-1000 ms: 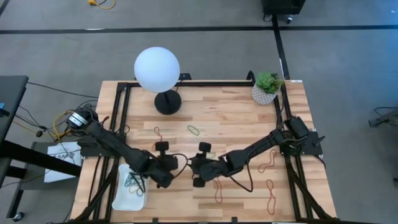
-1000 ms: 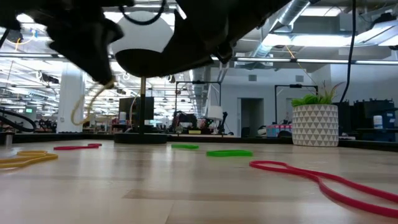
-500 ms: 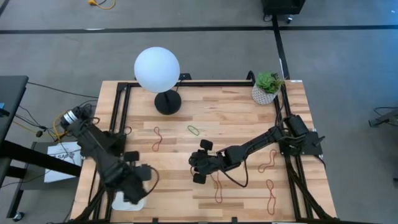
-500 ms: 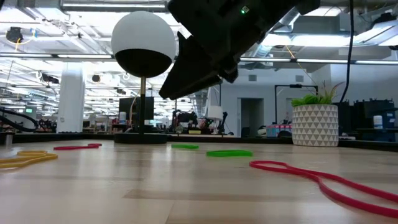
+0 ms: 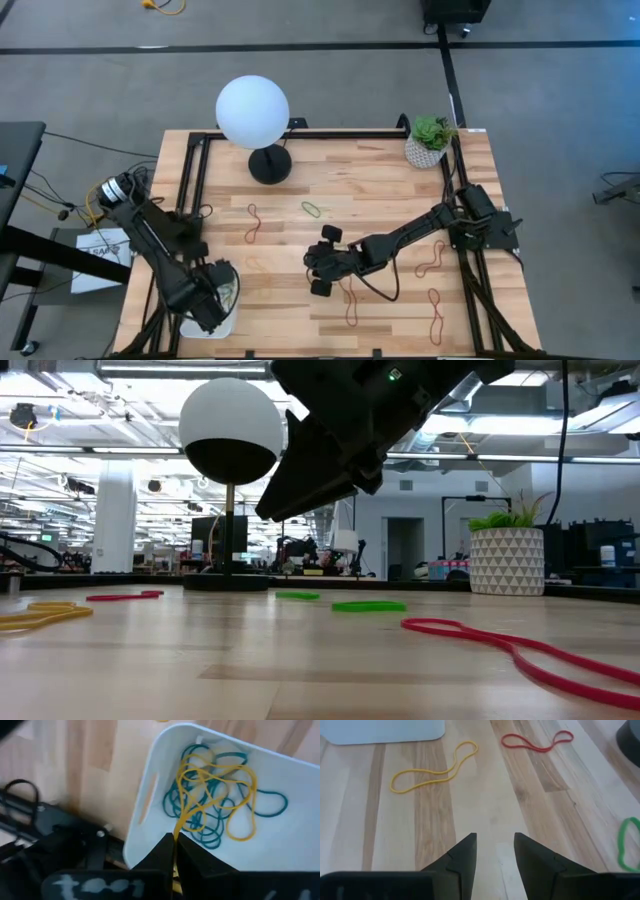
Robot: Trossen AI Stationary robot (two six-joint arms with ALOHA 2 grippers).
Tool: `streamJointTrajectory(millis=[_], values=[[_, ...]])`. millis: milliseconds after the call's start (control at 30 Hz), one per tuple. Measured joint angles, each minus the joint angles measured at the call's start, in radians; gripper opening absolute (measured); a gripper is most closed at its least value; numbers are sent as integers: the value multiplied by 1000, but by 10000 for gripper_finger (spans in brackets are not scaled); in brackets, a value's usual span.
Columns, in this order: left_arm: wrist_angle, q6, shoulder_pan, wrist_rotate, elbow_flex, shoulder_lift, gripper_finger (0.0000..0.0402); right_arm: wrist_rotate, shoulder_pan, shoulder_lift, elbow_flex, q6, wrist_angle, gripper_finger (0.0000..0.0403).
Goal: Pick and place items into bin
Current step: Put the right yellow rubber band into the white bin, then put the yellow rubber band into the white bin
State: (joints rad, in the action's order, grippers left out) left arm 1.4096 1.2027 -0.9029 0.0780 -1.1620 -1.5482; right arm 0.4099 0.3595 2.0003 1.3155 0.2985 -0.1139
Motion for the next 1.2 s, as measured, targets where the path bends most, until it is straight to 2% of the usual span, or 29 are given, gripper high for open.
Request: streamJointTrajectory(millis=[267, 467, 567, 700, 800, 867, 933, 1100, 1200], values=[[-91, -8, 24, -55, 53, 0, 10, 1, -2, 0, 0, -1, 2, 127], [-93, -17, 44, -51, 53, 0, 64, -16, -2, 0, 0, -1, 2, 127], [-92, -97, 53, -52, 52, 0, 89, -16, -2, 0, 0, -1, 2, 127], [-82, -194, 76, -54, 17, 0, 101, -16, -2, 0, 0, -2, 2, 127], [-18, -225, 97, -42, -62, 0, 101, -16, -2, 0, 0, -1, 3, 127], [27, -257, 100, 5, -125, 0, 97, -17, -3, 0, 0, -1, 3, 127], [32, -316, 100, 110, -185, 0, 92, -16, -3, 0, 0, -1, 3, 127], [-124, -449, 103, 404, -244, 0, 84, -17, -4, 0, 0, -1, 5, 127], [-204, -572, 134, 447, -237, -7, 84, -19, -4, 0, 0, -1, 5, 127]])
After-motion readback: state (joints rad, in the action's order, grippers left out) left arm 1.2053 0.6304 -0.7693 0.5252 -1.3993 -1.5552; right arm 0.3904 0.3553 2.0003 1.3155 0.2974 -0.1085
